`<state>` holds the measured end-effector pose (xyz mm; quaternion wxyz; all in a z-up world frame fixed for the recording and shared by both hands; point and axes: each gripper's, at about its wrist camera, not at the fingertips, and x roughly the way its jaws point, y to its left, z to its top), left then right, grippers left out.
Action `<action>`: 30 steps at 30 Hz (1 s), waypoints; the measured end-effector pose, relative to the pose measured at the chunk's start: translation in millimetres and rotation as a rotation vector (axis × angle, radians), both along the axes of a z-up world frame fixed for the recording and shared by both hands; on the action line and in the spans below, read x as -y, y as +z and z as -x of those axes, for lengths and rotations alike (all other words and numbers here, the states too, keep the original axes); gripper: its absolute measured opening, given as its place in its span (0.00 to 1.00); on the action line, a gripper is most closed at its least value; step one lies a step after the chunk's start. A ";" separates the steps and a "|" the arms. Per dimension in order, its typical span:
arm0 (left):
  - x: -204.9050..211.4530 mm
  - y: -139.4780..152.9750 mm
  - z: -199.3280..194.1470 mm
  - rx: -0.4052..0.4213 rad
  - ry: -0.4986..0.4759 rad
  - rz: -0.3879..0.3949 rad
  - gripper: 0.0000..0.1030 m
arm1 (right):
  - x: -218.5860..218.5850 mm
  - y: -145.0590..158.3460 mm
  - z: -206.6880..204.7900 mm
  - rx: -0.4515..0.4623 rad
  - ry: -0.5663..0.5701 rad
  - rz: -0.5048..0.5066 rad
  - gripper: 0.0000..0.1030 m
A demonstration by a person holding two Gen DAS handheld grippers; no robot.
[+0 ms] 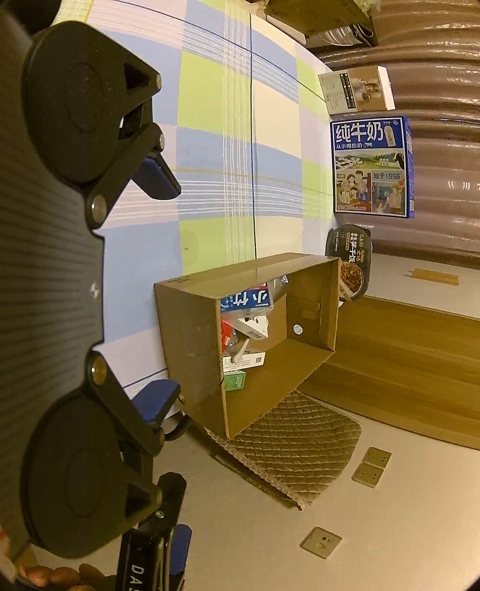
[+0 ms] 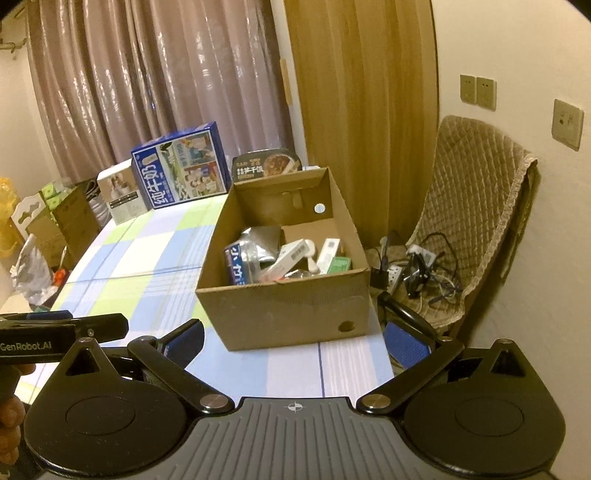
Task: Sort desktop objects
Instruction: 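Withdraw both tools from the cardboard box back over the table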
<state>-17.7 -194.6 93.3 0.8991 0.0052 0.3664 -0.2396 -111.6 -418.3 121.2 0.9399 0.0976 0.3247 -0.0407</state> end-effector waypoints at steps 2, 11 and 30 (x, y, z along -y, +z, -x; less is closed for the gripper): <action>-1.2 0.9 3.7 0.000 -0.003 -0.003 0.99 | -2.2 2.8 4.3 0.002 0.000 -0.001 0.98; -1.6 1.2 8.1 -0.002 0.020 -0.015 0.99 | -7.7 6.5 8.2 0.003 0.001 0.003 0.98; -2.5 -4.9 2.4 -0.006 0.018 -0.018 0.99 | -14.5 3.2 2.8 -0.009 0.012 0.005 0.98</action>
